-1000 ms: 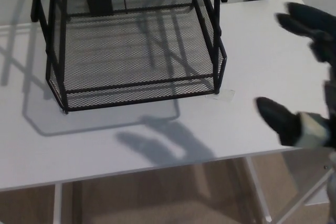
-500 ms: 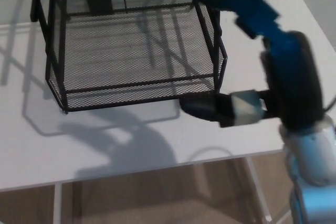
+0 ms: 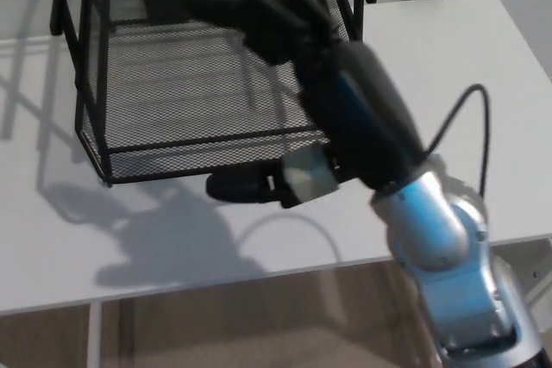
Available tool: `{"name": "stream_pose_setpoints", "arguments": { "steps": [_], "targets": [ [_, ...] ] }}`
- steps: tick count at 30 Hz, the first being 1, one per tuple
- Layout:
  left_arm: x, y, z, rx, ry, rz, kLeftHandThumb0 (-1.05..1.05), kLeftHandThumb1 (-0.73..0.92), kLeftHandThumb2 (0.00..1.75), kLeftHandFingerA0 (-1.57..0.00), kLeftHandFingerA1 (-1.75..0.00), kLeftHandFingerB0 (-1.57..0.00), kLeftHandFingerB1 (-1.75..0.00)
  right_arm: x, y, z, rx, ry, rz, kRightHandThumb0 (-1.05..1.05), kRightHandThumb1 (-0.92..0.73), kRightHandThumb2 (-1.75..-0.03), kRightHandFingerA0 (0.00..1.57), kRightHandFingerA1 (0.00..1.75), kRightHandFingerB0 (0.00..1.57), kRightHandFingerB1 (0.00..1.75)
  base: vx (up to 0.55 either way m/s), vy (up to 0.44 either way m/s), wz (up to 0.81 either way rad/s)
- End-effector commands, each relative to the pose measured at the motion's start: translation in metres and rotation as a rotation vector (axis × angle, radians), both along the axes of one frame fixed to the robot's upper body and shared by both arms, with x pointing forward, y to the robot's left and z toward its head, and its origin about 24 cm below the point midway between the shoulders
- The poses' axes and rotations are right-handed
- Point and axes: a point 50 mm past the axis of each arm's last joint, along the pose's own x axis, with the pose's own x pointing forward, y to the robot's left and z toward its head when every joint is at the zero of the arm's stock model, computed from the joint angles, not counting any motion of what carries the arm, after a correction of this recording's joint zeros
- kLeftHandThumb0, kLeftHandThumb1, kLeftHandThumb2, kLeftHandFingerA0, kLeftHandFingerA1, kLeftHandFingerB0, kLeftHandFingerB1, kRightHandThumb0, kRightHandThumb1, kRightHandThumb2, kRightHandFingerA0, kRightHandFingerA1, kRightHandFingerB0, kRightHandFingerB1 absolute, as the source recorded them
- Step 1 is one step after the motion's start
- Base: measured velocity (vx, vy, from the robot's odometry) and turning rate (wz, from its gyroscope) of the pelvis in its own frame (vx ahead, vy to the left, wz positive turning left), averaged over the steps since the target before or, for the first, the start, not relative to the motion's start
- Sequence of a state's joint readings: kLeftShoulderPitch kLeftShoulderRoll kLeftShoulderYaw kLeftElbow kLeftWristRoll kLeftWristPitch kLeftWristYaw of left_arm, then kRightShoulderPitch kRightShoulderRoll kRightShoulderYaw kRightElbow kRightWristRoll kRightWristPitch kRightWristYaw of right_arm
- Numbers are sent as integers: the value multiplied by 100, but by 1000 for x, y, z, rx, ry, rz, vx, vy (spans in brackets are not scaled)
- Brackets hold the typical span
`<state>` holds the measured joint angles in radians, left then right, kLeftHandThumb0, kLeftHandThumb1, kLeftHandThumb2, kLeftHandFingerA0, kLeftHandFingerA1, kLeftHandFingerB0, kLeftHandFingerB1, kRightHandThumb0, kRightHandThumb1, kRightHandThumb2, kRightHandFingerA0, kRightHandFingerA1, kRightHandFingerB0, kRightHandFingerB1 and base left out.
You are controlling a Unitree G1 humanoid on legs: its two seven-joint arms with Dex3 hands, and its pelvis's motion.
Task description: The robot walks towards a file tray kept in the middle of a desk and uses its right hand to grab a tray and pulls it out towards itself
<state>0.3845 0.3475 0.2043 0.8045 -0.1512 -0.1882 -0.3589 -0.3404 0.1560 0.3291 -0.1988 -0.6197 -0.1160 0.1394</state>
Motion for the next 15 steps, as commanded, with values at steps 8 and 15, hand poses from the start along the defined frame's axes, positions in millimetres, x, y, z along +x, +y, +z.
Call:
{"name": "stream_pose_setpoints", "arguments": {
  "steps": [8,15],
  "targets": [
    [17,5,17,140,-5,-234,-19,55,54,-45,-42,-41,-37,5,34,-53,-861,-23,-443,-86,-27,-63,0,44,4,53,0,0,0],
    [19,6,16,159,-1,-247,-24,50,61,-44,-46,-40,-42,3,27,-53,-858,-177,-558,-89,-28,-66,0,31,2,55,0,0,0]
  ]
}}
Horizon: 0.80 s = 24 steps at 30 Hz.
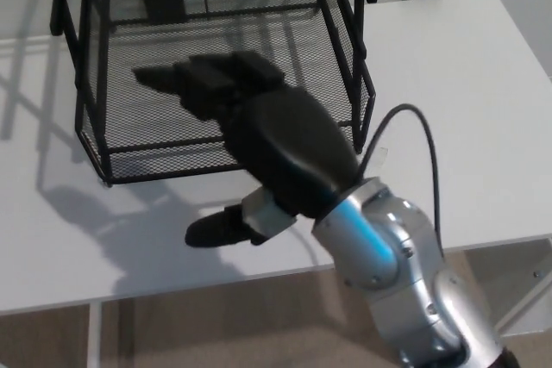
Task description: The robot walks towards a file tray kept in the middle of a desk and uses its right hand to grab a tray and pulls it out towards itself
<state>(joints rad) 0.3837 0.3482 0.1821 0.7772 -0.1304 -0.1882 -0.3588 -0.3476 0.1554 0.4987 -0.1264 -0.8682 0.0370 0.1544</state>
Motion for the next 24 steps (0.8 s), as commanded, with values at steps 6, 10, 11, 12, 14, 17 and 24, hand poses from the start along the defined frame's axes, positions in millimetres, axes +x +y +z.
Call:
{"name": "stream_pose_setpoints", "arguments": {
  "steps": [6,10,11,12,14,17,24],
  "targets": [
    [12,10,15,160,9,-206,-22,51,60,-44,-45,-40,-41,4,-8,-23,-588,-335,-485,-100,-32,-68,0,25,2,48,0,0,0],
    [14,10,15,151,9,-205,-16,53,55,-46,-43,-40,-38,5,-8,-23,-610,-365,-506,-101,-33,-70,0,27,2,44,0,0,0],
    [15,9,16,148,7,-207,-15,53,55,-45,-43,-40,-38,4,-9,-23,-615,-375,-513,-103,-33,-71,0,27,2,44,0,0,0],
    [15,9,16,155,6,-216,-16,53,55,-46,-43,-41,-38,4,-9,-24,-618,-382,-519,-105,-34,-71,0,27,2,44,0,0,0],
    [14,9,16,168,10,-232,-23,51,60,-45,-45,-40,-41,3,-8,-25,-619,-391,-529,-102,-32,-71,0,29,2,44,0,0,0],
    [14,9,17,167,12,-234,-22,50,60,-48,-46,-40,-41,3,-7,-26,-618,-395,-539,-105,-31,-71,0,33,0,44,0,0,0],
    [15,9,15,169,19,-247,-24,48,61,-49,-48,-40,-42,1,-8,-33,-603,-321,-562,-95,-27,-67,0,39,0,57,0,0,0]
  ]
}}
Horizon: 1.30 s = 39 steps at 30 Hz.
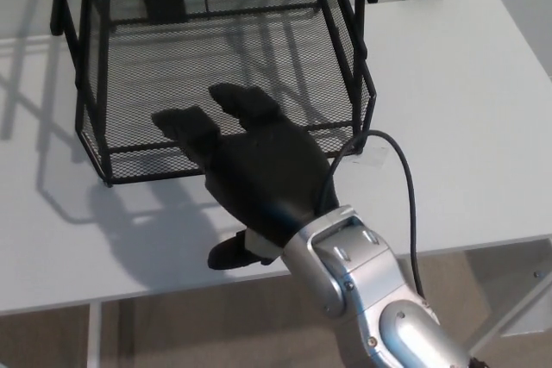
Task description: The robot walks towards a file tray kept in the middle of a desk and uses its right hand to grab a tray and pulls it out towards itself
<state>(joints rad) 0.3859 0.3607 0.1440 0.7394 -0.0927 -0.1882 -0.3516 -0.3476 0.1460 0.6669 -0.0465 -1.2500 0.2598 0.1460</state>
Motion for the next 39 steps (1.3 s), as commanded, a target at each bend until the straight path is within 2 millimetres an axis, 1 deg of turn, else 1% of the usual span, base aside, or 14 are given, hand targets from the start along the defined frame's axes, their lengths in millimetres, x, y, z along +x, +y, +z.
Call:
{"name": "stream_pose_setpoints", "arguments": {
  "steps": [1,11,12,13,15,16,23,24,25,26,29,31,32,39],
  "targets": [
    [8,13,14,148,9,-170,-25,48,61,-50,-47,-40,-42,5,-21,-5,-257,-269,-329,-100,-30,-66,0,38,1,60,0,0,0],
    [12,11,16,169,1,-228,-26,48,62,-50,-48,-40,-43,9,-24,-8,-271,-218,-363,-96,-29,-65,0,45,2,59,0,0,0],
    [12,10,16,169,3,-230,-26,48,61,-51,-48,-41,-43,9,-24,-8,-276,-212,-365,-90,-36,-53,0,54,1,62,0,0,0],
    [13,10,16,176,5,-237,-27,47,62,-52,-49,-41,-43,10,-25,-8,-275,-213,-368,-91,-28,-65,0,50,2,60,0,0,0],
    [11,9,16,180,3,-251,-27,48,62,-51,-49,-41,-43,9,-25,-9,-281,-213,-374,-92,-36,-53,0,56,1,62,0,0,0],
    [11,10,16,177,6,-253,-28,48,63,-50,-49,-40,-44,9,-24,-9,-281,-211,-375,-95,-28,-66,0,52,2,61,0,0,0],
    [11,9,16,194,23,-278,-30,48,63,-49,-48,-40,-43,9,-23,-8,-276,-182,-377,-92,-29,-66,0,46,2,53,0,0,0],
    [11,9,16,189,23,-277,-29,48,63,-48,-48,-40,-43,9,-23,-8,-272,-181,-379,-88,-35,-53,0,55,1,61,0,0,0],
    [12,9,16,197,20,-291,-30,48,63,-49,-48,-41,-44,9,-23,-8,-270,-173,-377,-87,-35,-53,0,57,2,61,0,0,0],
    [12,9,16,195,22,-289,-29,48,63,-49,-48,-41,-44,10,-23,-9,-268,-170,-375,-87,-27,-64,0,54,2,57,0,0,0],
    [12,8,17,202,25,-305,-30,48,63,-49,-48,-41,-44,12,-24,-13,-271,-118,-378,-90,-28,-63,0,43,2,53,0,0,0],
    [12,9,16,199,27,-302,-29,48,63,-49,-47,-40,-43,14,-26,-17,-267,-104,-376,-88,-27,-62,0,56,5,56,0,0,0],
    [11,9,16,196,27,-298,-29,48,63,-48,-48,-40,-43,15,-26,-18,-268,-97,-377,-34,16,-65,6,60,0,53,0,0,0],
    [11,9,16,204,31,-318,-30,48,63,-49,-48,-40,-43,22,-27,-25,-294,-74,-373,-35,14,-66,7,60,0,53,0,0,0]
  ]
}}
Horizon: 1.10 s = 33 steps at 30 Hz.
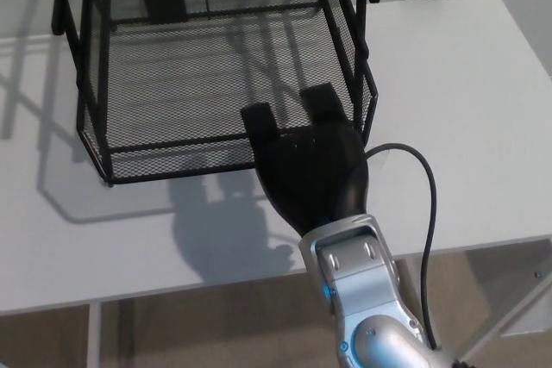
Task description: The robot walks towards a file tray kept in the middle of a desk and uses its right hand to grab a tray and pulls it out towards itself
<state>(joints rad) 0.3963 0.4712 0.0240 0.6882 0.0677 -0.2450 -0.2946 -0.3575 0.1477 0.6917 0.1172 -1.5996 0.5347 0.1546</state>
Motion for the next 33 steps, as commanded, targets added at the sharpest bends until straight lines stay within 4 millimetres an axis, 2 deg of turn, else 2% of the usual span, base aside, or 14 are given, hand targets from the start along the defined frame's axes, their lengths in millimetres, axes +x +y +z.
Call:
{"name": "stream_pose_setpoints", "arguments": {
  "steps": [1,7,8,14,15,17,18,19,21,24,27,28,30,33],
  "targets": [
    [0,4,4,25,-13,-40,-30,49,63,-49,-47,-40,-43,7,-4,-3,0,24,-25,-91,-28,-62,0,54,7,51,0,0,0],
    [-2,3,3,29,-16,-40,-29,47,62,-51,-48,-41,-43,14,-4,-2,-33,41,-27,-89,-30,-65,0,54,5,50,0,0,0],
    [-1,2,3,36,-16,-42,-29,47,63,-51,-48,-41,-43,16,-5,-1,-31,33,-26,-36,9,-69,6,59,0,53,0,0,0],
    [0,3,4,29,-8,-51,-29,48,62,-49,-47,-40,-43,8,2,-4,-17,44,-7,-36,15,-66,6,60,0,53,0,0,0],
    [0,3,4,29,-9,-50,-30,47,63,-48,-48,-40,-43,5,3,-7,-18,46,-4,-93,-29,-63,0,57,7,57,0,0,0],
    [-1,3,4,32,-12,-55,-29,47,63,-50,-48,-40,-43,-1,5,-15,-39,66,5,-93,-31,-66,0,52,4,57,0,0,0],
    [-1,3,4,34,-11,-54,-29,47,63,-50,-47,-40,-43,-2,6,-16,-40,73,8,-90,-39,-54,0,57,3,57,0,0,0],
    [-1,4,4,36,-12,-51,-28,47,62,-50,-48,-41,-43,-5,6,-19,-37,88,12,-91,-32,-66,0,54,4,57,0,0,0],
    [0,5,3,36,-13,-47,-29,47,62,-50,-48,-40,-43,-8,7,-22,-27,109,17,-90,-32,-66,0,53,4,56,0,0,0],
    [1,4,4,39,-15,-53,-30,47,63,-49,-48,-41,-44,-15,5,-31,-13,122,23,-91,-33,-65,0,65,13,52,0,0,0],
    [3,3,4,49,-20,-56,-30,47,63,-51,-48,-41,-44,-19,1,-42,-6,143,22,-91,-32,-65,0,63,14,50,0,0,0],
    [3,3,4,49,-20,-56,-30,47,63,-51,-48,-41,-44,-19,0,-43,-12,148,19,-91,-38,-54,0,62,12,49,0,0,0],
    [4,3,5,47,-19,-56,-29,47,63,-50,-48,-41,-44,-22,-2,-47,-12,165,14,-88,-36,-53,0,64,13,48,0,0,0],
    [4,2,7,40,-23,-58,-30,47,63,-49,-49,-42,-44,-29,-4,-53,-3,191,15,-90,-30,-62,0,64,10,52,0,0,0]
  ]
}}
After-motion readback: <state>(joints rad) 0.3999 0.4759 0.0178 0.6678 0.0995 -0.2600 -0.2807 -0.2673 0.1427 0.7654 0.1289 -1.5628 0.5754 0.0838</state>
